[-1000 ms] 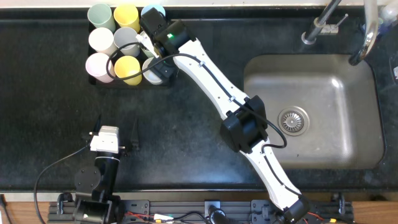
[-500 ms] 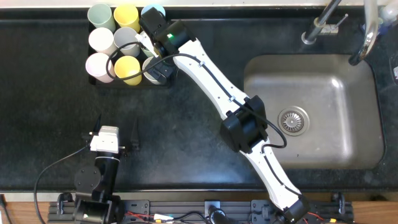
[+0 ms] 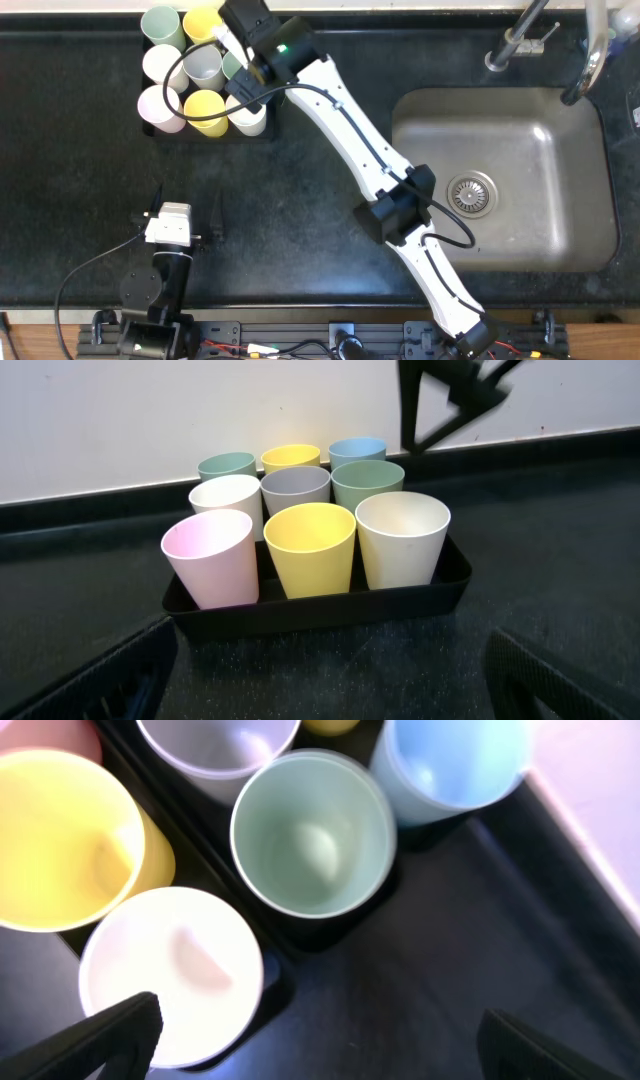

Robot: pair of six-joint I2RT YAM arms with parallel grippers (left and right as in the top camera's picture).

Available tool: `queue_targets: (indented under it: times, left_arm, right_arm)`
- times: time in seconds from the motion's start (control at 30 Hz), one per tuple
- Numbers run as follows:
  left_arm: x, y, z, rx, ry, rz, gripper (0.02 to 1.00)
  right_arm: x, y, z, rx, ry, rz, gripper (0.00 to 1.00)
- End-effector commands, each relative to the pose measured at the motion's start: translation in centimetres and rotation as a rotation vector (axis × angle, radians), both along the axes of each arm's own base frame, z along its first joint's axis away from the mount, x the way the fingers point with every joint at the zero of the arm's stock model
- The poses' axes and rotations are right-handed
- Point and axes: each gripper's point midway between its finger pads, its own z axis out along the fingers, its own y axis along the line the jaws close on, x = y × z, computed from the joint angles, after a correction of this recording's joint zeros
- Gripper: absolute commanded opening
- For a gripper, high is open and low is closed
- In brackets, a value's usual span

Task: Store Cups

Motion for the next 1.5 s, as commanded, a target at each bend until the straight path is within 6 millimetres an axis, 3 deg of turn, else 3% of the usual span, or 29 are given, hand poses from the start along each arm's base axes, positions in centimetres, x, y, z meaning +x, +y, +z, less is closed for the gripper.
queue_targets:
  times: [0.03, 0.2, 0.37, 0.47, 0.57, 0.63, 0.7, 0.8, 0.87, 0.97, 1.03, 1.13, 1.23, 1.33, 1.5]
  left_arm:
    - [-0.1, -0.3, 0.0, -0.007, -0.005, -0.014, 0.998]
    - [-0.1, -0.3, 0.0, -0.007, -0.005, -0.014, 0.998]
    - [-0.1, -0.3, 0.0, -0.007, -0.005, -0.014, 0.998]
    - [-0.1, -0.3, 0.0, -0.007, -0.005, -0.014, 0.998]
    - [-0.1, -0.3, 0.0, -0.007, -0.005, -0.014, 0.998]
    - [-0.1, -0.3, 0.0, -0.007, -0.005, -0.014, 0.998]
    - [-0.1, -0.3, 0.0, -0.007, -0.005, -0.014, 0.998]
    - [-0.1, -0.3, 0.0, -0.007, -0.005, -0.014, 0.998]
    - [-0.1, -0.3, 0.0, -0.007, -0.005, -0.014, 0.998]
    - [-0.1, -0.3, 0.0, -0.007, -0.005, -0.014, 0.998]
    - [-0.1, -0.3, 0.0, -0.007, -0.005, -0.014, 0.998]
    - [-0.1, -0.3, 0.0, -0.007, -0.005, -0.014, 0.998]
    - [-0.1, -0.3, 0.0, -0.007, -0.005, -0.014, 0.998]
    - [-0.1, -0.3, 0.0, -0.007, -0.005, -0.014, 0.998]
    - [-0.1, -0.3, 0.0, -0.007, -0.005, -0.014, 0.998]
  right_arm:
    - [1.2, -3.6, 4.8, 0.034, -0.089, -0.116, 0.998]
    - [0.5, -10.2, 9.8, 0.072, -0.092, -0.267, 0.998]
    - [0.2, -19.9, 19.0, 0.162, -0.272, -0.494, 0.998]
    - [-1.9, -25.9, 23.6, 0.21, -0.346, -0.616, 0.996]
    - [-5.3, -29.9, 25.0, 0.237, -0.31, -0.68, 0.998]
    - [-8.2, -31.2, 24.2, 0.246, -0.234, -0.696, 0.998]
    - [-11.4, -32.0, 22.2, 0.251, -0.13, -0.714, 0.998]
    - [-16.5, -32.1, 17.2, 0.246, 0.055, -0.735, 0.998]
    - [-18.6, -31.9, 13.9, 0.251, 0.107, -0.731, 0.996]
    - [-17.8, -32.8, 10.5, 0.274, -0.067, -0.734, 0.996]
    - [-15.8, -33.9, 10.1, 0.322, -0.306, -0.749, 0.996]
    - [-13.8, -35.4, 12.7, 0.46, -0.743, -0.744, 0.998]
    - [-14.8, -35.5, 15.6, 0.611, -1.075, -0.675, 0.996]
    - [-16.2, -35.5, 14.6, 0.657, -1.175, -0.65, 0.996]
    - [-16.7, -35.4, 8.2, 0.621, -1.091, -0.668, 0.993]
